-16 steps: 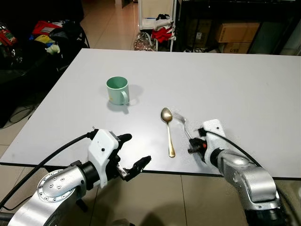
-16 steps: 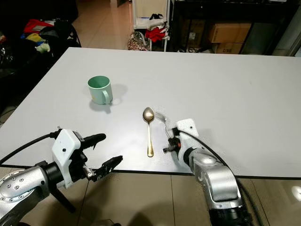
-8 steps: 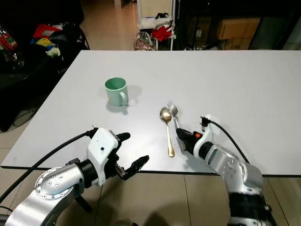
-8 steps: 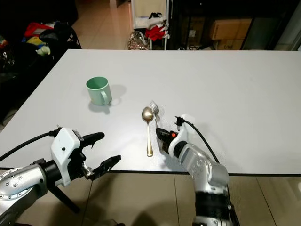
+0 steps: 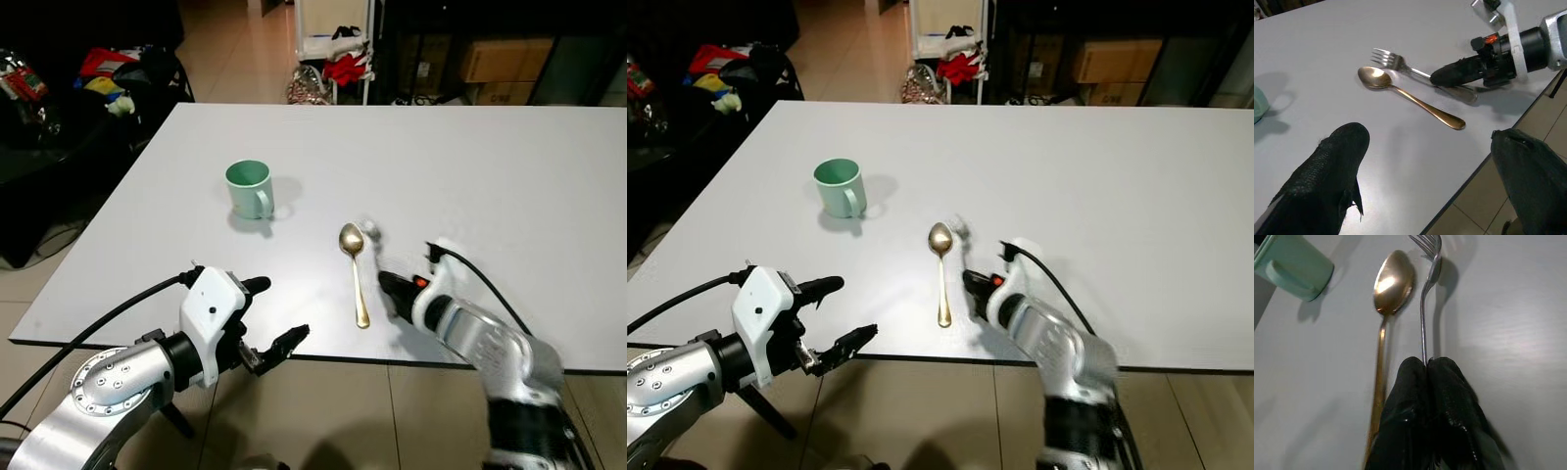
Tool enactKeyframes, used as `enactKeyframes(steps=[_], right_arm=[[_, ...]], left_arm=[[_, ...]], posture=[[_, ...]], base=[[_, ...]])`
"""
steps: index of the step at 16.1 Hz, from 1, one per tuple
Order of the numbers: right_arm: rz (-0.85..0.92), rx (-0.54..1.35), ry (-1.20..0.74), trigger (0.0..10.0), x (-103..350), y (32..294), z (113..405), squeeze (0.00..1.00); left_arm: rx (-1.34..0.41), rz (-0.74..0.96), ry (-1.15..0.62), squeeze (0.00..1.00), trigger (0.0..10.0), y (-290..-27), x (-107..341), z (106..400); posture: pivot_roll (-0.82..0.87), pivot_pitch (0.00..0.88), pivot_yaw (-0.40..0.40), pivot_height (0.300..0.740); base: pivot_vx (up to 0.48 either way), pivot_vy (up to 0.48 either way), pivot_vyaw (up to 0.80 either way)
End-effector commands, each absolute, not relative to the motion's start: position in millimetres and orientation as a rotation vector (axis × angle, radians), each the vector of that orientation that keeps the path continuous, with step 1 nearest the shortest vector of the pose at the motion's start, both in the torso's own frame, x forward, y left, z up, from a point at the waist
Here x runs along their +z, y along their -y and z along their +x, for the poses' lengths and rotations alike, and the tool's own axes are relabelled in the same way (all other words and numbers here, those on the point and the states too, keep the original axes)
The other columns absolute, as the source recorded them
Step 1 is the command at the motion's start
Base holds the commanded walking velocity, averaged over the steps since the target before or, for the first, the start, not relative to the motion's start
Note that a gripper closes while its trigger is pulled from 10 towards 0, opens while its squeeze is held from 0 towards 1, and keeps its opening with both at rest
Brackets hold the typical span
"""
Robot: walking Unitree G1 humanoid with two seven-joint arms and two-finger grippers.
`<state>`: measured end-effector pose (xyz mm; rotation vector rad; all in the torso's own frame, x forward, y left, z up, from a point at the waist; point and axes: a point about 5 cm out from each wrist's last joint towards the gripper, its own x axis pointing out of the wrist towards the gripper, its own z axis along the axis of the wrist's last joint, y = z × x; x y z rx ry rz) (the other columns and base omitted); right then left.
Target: Setting the table
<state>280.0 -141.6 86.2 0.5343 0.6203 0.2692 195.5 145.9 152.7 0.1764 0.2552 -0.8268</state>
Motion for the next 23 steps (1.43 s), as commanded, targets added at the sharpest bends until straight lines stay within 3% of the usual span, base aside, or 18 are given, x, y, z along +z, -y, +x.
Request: enactKeyframes(steps=[1, 6, 18, 19, 22, 23], right_arm=[[0.527, 0.248, -0.623, 10.0, 88, 147, 276, 0.0], [0.532, 0.272, -0.566, 10.0, 99, 145, 273, 0.0], [0.525, 0.261, -0.707, 10.0, 84, 148, 267, 0.0], [0.542, 0.245, -0.7, 10.0, 84, 150, 268, 0.44], [0.554, 0.216, -0.693, 10.0, 85, 155, 268, 0.91], [0.559, 0.211, -0.691, 10.0, 85, 156, 268, 0.98]], left_arm=[[-0.816, 0.186, -0.254, 0.0, 10.0, -149, 155, 197], [-0.822, 0.184, -0.252, 0.0, 10.0, -148, 156, 198], [-0.82, 0.183, -0.252, 0.0, 10.0, -147, 159, 201], [-0.82, 0.182, -0.252, 0.0, 10.0, -146, 158, 199], [-0.822, 0.18, -0.253, 0.0, 10.0, -146, 159, 199], [-0.823, 0.179, -0.253, 0.0, 10.0, -146, 159, 199]], posture=[[0.1, 0.0, 0.065, 0.74], [0.09, 0.0, 0.074, 0.74], [0.1, 0.0, 0.065, 0.74], [0.1, 0.0, 0.064, 0.74], [0.1, 0.0, 0.068, 0.74], [0.1, 0.0, 0.068, 0.74]], base=[[0.0, 0.0, 0.0], [0.0, 0.0, 0.0], [0.0, 0.0, 0.0], [0.0, 0.0, 0.0], [0.0, 0.0, 0.0], [0.0, 0.0, 0.0]])
